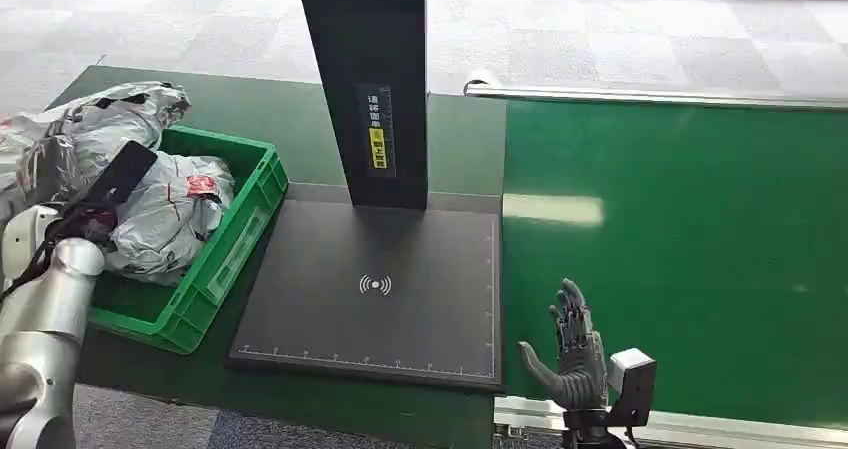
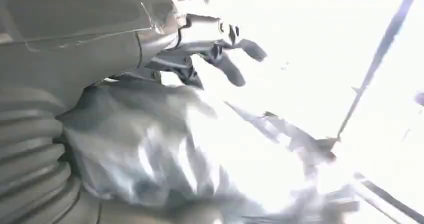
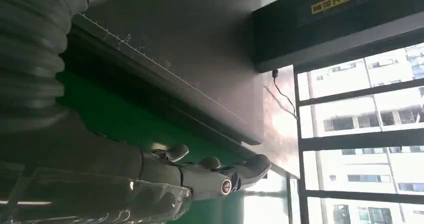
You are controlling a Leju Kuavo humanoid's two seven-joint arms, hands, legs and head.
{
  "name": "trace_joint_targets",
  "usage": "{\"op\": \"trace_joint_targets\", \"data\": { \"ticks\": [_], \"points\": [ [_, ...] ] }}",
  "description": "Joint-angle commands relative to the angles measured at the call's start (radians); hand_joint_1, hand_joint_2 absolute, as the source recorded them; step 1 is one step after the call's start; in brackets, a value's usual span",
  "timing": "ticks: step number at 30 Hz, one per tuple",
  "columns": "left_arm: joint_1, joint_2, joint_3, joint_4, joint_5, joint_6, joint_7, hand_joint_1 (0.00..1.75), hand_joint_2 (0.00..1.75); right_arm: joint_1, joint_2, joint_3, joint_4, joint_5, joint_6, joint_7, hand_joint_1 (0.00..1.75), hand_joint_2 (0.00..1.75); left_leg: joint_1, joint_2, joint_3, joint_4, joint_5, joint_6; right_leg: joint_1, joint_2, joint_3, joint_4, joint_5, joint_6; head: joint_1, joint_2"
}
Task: Moved the parcel from conveyor to table for the left to box.
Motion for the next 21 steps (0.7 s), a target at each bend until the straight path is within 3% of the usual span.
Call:
{"op": "trace_joint_targets", "data": {
  "ticks": [1, 5, 9, 10, 16, 19, 21],
  "points": [
    [0.056, -0.070, -0.048, -0.261, 0.364, -0.201, -0.118, 0.00, 0.00, -0.009, 0.003, -0.029, 0.005, 0.002, 0.002, 0.007, 0.00, 1.75, 0.000, -0.001, -0.001, 0.000, 0.000, 0.001, 0.000, -0.002, 0.000, -0.001, 0.000, 0.000, 0.000, 0.000],
    [0.060, -0.067, -0.049, -0.262, 0.365, -0.201, -0.118, 0.00, 0.00, -0.010, 0.004, -0.028, 0.006, 0.002, 0.002, 0.007, 0.00, 1.75, 0.000, -0.001, 0.001, -0.001, 0.000, 0.001, 0.000, -0.003, 0.001, -0.001, 0.000, -0.001, 0.000, 0.000],
    [0.136, -0.070, -0.133, -0.442, 0.626, -0.393, -0.229, 0.00, 0.00, -0.020, 0.002, -0.017, 0.032, -0.013, -0.002, -0.003, 0.00, 1.75, 0.000, -0.001, 0.001, -0.001, 0.000, 0.001, 0.001, -0.002, 0.001, -0.001, 0.000, -0.001, 0.000, 0.000],
    [0.160, -0.078, -0.151, -0.493, 0.692, -0.445, -0.229, 0.00, 1.75, -0.025, 0.002, -0.015, 0.043, -0.015, -0.003, -0.005, 0.00, 1.75, 0.000, 0.000, 0.000, 0.000, 0.000, 0.000, 0.001, -0.001, 0.000, -0.001, 0.000, -0.001, 0.000, 0.000],
    [0.331, -0.142, -0.308, -0.691, 1.008, -0.665, -0.226, 0.00, 1.75, -0.046, 0.024, -0.009, 0.093, -0.018, -0.009, -0.025, 0.00, 1.75, -0.001, -0.001, 0.002, -0.002, 0.000, 0.001, 0.000, -0.002, 0.003, -0.002, 0.000, 0.000, 0.000, 0.000],
    [0.406, -0.193, -0.387, -0.686, 1.105, -0.684, -0.217, 0.00, 1.75, -0.058, 0.030, -0.016, 0.097, -0.013, -0.007, -0.022, 0.00, 1.75, -0.002, 0.000, 0.001, -0.001, 0.000, 0.001, -0.002, -0.001, 0.002, -0.001, 0.000, 0.000, -0.001, 0.000],
    [0.416, -0.183, -0.423, -0.678, 1.099, -0.654, -0.249, 0.00, 1.75, -0.058, 0.032, -0.019, 0.096, -0.010, -0.006, -0.021, 0.00, 1.75, -0.003, -0.001, 0.003, -0.002, 0.000, 0.001, -0.002, -0.002, 0.003, -0.003, 0.000, 0.000, 0.000, 0.000]
  ]
}}
